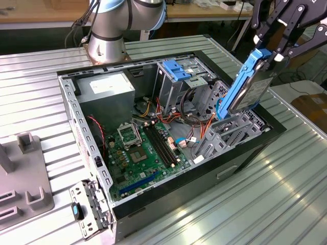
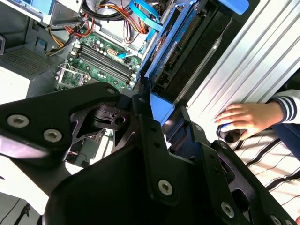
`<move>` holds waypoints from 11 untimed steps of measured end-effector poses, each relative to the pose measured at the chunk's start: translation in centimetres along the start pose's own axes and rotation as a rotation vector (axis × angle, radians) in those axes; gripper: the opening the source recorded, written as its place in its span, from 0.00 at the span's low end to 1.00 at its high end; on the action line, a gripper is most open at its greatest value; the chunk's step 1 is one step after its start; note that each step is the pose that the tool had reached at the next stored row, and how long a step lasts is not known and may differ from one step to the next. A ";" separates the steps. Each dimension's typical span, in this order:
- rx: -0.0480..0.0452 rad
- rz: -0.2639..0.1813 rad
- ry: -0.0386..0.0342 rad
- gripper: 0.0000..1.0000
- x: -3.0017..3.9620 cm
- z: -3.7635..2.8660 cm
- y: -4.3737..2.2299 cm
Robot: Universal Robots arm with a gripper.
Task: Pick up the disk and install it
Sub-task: 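Pick up the disk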
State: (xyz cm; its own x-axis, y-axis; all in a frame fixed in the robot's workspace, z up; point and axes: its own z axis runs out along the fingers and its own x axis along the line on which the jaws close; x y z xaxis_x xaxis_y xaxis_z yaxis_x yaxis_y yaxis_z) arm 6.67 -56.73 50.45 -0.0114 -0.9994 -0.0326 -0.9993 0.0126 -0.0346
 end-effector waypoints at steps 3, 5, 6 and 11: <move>0.0001 0.000 -0.0013 0.37 0.02 0.48 0.02; 0.0001 0.000 -0.0012 0.37 0.13 0.68 0.03; 0.0001 0.000 -0.0013 0.37 0.33 0.70 0.02; 0.0004 0.000 -0.0015 0.37 1.51 1.49 0.04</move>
State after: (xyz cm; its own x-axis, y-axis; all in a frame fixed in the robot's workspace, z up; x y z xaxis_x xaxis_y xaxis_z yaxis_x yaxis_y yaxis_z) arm 6.66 -58.18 48.92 -0.0115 -0.9994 -0.0340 -0.9993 0.0127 -0.0350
